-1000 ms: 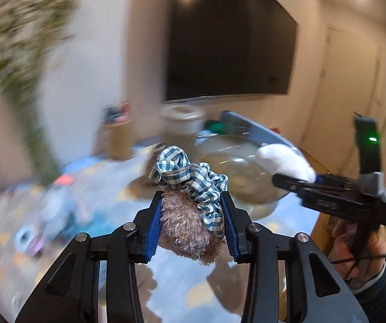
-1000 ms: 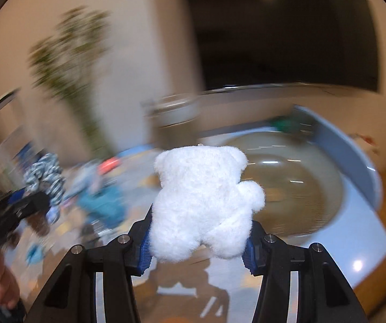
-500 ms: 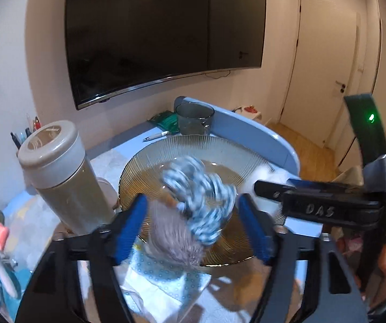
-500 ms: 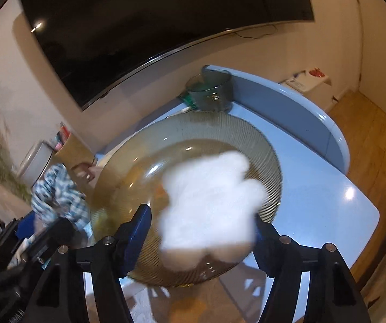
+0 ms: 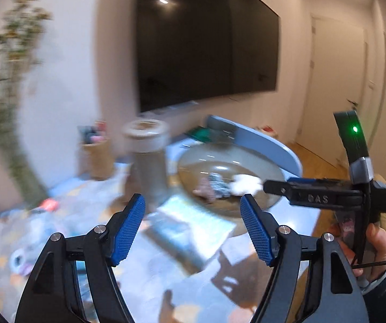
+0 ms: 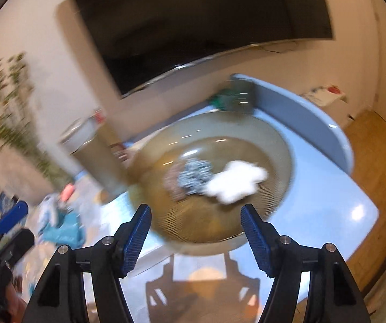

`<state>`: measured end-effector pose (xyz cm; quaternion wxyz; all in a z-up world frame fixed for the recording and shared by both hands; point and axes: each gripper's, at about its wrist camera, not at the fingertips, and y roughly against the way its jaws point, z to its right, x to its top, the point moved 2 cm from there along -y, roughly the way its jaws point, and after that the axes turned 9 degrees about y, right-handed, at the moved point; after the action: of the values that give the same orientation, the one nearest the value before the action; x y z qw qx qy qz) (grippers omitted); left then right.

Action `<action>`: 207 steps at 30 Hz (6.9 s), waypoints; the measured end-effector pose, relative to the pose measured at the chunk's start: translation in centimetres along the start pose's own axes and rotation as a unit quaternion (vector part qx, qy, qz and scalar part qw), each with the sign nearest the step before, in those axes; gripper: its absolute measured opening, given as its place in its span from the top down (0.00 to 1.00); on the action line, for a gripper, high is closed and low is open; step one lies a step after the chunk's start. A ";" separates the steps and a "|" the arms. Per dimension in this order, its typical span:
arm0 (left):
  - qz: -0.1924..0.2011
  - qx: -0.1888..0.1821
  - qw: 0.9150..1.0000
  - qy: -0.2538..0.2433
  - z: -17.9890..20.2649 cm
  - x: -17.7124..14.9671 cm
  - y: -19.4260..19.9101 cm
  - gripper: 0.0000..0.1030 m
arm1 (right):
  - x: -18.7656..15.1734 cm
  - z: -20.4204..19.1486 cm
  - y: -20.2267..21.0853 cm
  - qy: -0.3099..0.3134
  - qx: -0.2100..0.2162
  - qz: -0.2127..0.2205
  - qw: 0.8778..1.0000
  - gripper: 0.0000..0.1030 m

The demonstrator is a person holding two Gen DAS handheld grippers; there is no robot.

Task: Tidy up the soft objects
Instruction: 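Move both open tools back over the desk pile, then lower the left tool onto the blue face mask and grasp it, then grasp the checkered bow hair clip with right tool while left tool lifts the mask, then carry mask and bow clip to the glass bowl and open both tools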

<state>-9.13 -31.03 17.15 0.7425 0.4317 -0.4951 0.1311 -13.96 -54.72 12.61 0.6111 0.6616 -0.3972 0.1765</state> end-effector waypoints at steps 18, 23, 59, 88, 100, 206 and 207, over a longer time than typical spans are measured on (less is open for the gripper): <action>-0.013 0.221 0.950 0.222 -23.9 -16.1 12.5 0.24 | -10.3 -27.6 -6.6 0.257 0.134 -0.090 0.953 0.34; -0.036 0.255 0.929 0.266 -29.1 -19.9 11.1 0.24 | -12.5 -27.3 -12.4 0.283 0.064 -0.130 0.948 0.34; -0.134 0.252 0.932 0.222 -30.5 -19.2 4.3 0.24 | -9.2 -27.4 -18.8 0.252 0.033 -0.104 0.961 0.00; -0.130 0.247 0.933 0.228 -30.6 -19.3 4.5 0.24 | -9.2 -27.4 -18.8 0.253 0.033 -0.104 0.961 0.00; -0.110 0.198 0.944 0.239 -30.4 -19.1 5.7 0.24 | -10.0 -27.2 -18.1 0.254 0.034 -0.127 0.958 0.00; -0.024 0.009 0.997 -0.070 3.1 3.8 -10.5 0.80 | 4.1 -0.7 0.1 0.045 -0.024 0.086 0.995 0.74; -0.029 0.003 0.997 -0.075 4.1 4.0 -11.5 0.80 | 4.4 0.4 -0.1 0.033 -0.026 0.081 0.996 0.74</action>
<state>-2.59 -41.93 15.25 0.7055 0.4566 -0.5364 0.0782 -11.23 -56.41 15.57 0.6247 0.6050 -0.4333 0.2368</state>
